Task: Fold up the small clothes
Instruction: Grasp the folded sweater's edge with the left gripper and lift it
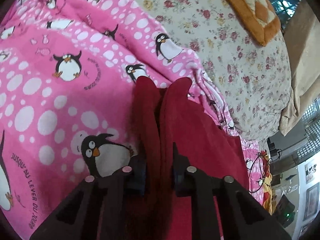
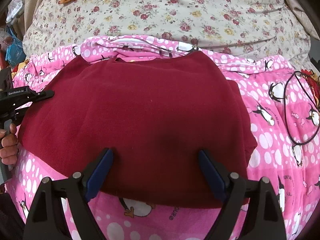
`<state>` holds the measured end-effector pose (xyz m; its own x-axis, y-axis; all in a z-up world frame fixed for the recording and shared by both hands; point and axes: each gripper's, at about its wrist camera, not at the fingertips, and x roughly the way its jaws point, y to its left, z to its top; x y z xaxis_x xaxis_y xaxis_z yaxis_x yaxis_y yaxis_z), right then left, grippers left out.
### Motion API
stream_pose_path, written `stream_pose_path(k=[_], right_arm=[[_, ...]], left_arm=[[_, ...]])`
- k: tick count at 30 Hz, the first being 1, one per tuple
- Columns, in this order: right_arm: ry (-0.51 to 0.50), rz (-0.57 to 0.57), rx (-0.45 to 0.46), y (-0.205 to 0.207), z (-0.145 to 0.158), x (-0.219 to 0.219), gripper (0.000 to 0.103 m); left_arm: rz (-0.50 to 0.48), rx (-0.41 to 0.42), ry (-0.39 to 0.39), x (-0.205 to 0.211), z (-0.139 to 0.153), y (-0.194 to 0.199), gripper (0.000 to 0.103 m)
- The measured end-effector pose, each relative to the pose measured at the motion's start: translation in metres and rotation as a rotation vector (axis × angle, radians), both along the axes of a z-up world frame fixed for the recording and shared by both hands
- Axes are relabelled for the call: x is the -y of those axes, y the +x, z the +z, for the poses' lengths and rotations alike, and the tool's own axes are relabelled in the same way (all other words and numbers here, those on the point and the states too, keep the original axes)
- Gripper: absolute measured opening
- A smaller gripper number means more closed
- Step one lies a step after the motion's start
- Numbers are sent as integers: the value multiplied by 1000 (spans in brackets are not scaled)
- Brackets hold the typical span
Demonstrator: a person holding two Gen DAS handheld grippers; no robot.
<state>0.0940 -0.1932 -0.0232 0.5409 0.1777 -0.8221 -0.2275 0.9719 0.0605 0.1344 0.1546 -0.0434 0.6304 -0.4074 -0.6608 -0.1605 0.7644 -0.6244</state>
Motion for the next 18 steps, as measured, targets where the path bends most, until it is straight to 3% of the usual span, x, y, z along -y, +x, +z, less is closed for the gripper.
stream_pose_path(k=[9,18], right_arm=[[68,-57,26,-10,18,26,90],[181,-166,9,-9,28,75,90]], left_arm=[[4,78,-8,12,18,-11,3],[-16,69,-201,56,23,-5,2]])
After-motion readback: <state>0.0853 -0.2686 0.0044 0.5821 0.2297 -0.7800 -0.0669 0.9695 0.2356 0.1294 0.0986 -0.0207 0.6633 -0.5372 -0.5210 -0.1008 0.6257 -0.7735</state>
